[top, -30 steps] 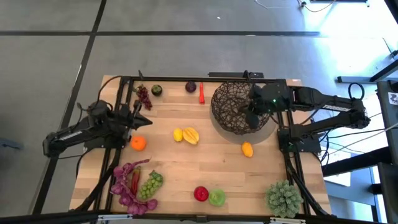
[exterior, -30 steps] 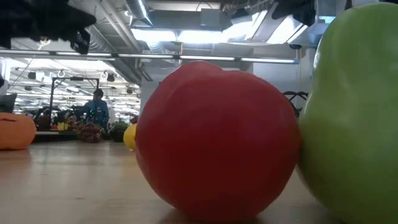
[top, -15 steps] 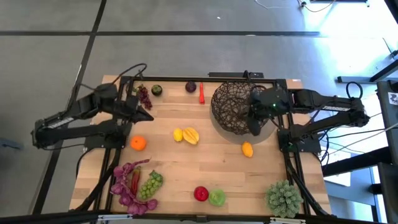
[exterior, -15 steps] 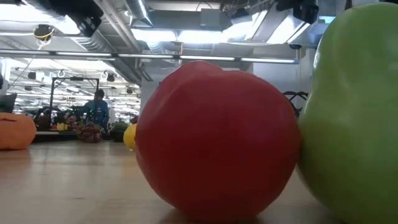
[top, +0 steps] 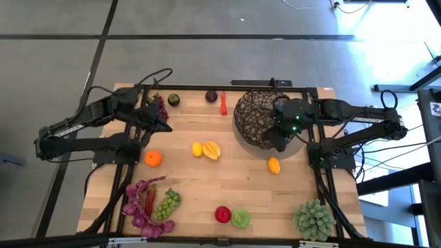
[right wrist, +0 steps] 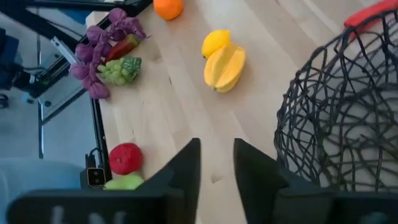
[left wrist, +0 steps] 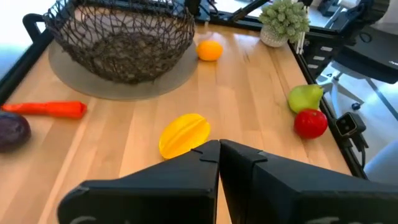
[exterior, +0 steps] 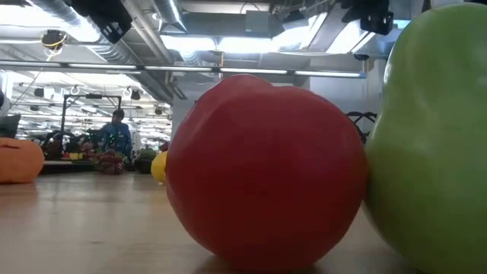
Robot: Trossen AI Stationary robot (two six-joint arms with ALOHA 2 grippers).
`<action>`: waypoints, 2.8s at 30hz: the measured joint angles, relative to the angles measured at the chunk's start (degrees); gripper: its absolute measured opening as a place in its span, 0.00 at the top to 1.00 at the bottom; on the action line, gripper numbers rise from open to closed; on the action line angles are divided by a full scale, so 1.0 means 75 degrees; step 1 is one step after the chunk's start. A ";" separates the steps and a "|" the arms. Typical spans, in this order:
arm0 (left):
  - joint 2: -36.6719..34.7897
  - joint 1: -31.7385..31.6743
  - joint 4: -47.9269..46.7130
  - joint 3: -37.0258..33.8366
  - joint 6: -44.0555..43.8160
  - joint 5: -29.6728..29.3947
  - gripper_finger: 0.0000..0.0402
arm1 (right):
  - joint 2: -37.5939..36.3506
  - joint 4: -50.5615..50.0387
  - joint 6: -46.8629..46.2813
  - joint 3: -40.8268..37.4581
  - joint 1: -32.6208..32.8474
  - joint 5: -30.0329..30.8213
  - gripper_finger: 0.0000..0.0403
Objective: Build produce basket
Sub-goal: Put the lemon into the black wire basket
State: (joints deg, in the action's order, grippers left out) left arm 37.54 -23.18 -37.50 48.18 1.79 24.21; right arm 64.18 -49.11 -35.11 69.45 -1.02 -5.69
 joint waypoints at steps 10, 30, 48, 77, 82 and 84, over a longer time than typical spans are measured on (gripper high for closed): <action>-0.0003 0.0001 -0.0034 0.0000 0.0161 0.0442 1.00 | 0.0340 -0.0938 -0.2291 0.0000 0.0000 -0.0075 0.50; -0.0006 0.0001 -0.0032 0.0000 0.0460 0.0504 1.00 | 0.2496 -0.2791 -0.5023 -0.0006 0.0544 -0.2163 0.49; -0.0006 0.0001 -0.0058 0.0000 0.0913 0.0393 1.00 | 0.2824 -0.2389 -0.4655 -0.0009 0.0784 -0.2192 0.49; -0.0006 -0.0001 -0.0058 0.0000 0.0844 -0.0320 1.00 | 0.2824 -0.2633 -0.5309 -0.0009 0.1270 -0.1664 0.49; -0.0006 0.0001 -0.0058 0.0000 0.0844 -0.0306 1.00 | 0.2726 -0.2794 -0.5326 -0.0058 0.1486 -0.1381 0.49; -0.0006 0.0001 -0.0058 0.0000 0.0841 -0.0303 1.00 | 0.2605 -0.2840 -0.5310 -0.0203 0.1531 -0.1244 0.49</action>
State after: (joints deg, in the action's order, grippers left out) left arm 37.50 -23.18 -37.93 48.18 8.09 21.93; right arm 83.72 -70.41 -74.93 67.93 10.47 -15.02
